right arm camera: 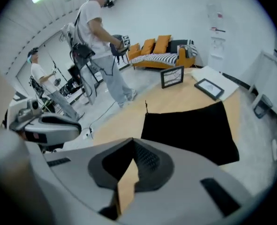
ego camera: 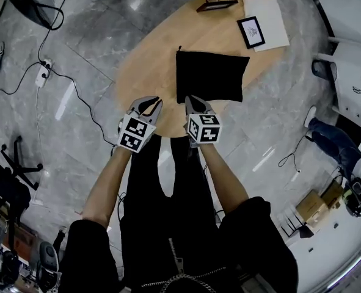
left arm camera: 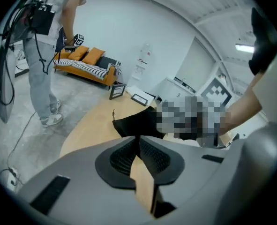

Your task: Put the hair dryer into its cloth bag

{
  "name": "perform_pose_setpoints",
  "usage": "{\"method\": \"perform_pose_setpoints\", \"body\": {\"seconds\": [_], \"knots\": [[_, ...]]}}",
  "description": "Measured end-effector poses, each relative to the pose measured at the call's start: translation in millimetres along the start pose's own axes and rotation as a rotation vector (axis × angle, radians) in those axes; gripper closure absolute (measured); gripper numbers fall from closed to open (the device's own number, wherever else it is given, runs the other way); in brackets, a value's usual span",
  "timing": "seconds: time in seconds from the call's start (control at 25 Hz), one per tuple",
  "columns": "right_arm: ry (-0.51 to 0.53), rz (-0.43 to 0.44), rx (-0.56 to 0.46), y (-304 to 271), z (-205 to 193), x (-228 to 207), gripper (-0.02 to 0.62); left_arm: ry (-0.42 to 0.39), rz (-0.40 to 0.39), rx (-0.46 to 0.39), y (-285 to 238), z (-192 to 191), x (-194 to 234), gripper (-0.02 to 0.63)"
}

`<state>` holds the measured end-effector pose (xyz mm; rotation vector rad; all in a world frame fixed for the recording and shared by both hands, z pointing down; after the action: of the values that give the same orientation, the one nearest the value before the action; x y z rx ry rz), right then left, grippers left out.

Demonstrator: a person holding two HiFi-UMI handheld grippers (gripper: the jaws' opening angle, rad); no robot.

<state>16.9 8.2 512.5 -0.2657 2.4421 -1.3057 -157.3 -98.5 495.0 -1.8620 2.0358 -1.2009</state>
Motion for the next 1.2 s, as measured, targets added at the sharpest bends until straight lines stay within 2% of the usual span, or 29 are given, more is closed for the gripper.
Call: {"method": "perform_pose_setpoints", "body": {"seconds": [0.12, 0.2, 0.44, 0.6, 0.92, 1.08, 1.2], "knots": [[0.013, -0.015, -0.057, 30.5, 9.7, 8.8, 0.584, -0.028, 0.09, 0.006, 18.3, 9.2, -17.5, 0.591], [0.037, -0.029, -0.082, 52.1, 12.4, 16.9, 0.584, -0.024, 0.12, -0.006, 31.6, 14.3, -28.8, 0.591], [0.044, -0.013, -0.172, 109.4, 16.2, 34.8, 0.586, -0.003, 0.152, -0.042, 63.7, 34.8, -59.8, 0.592], [0.1, -0.022, -0.201, 144.7, 16.1, 40.4, 0.586, 0.045, 0.168, -0.069, 76.5, 41.7, -86.8, 0.592], [0.124, 0.045, -0.292, 229.2, 7.9, 33.4, 0.586, 0.014, 0.234, -0.122, 104.8, 49.3, -175.7, 0.592], [0.104, 0.052, -0.334, 273.3, -3.7, 19.2, 0.586, 0.046, 0.232, -0.146, 110.8, 51.2, -219.9, 0.592], [0.095, 0.057, -0.373, 305.2, -11.2, 13.8, 0.586, 0.029, 0.234, -0.15, 116.5, 54.8, -248.3, 0.591]]}}
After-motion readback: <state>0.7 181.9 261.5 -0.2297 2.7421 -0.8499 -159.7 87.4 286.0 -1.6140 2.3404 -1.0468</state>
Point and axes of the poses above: the fingertips, and each gripper's own axes: y backward along the fingers, x to its left, z out of its top, the point moved 10 cm from there along y, backward along the fingers, and after that the axes turned 4 degrees about -z, right-handed, at the moved point
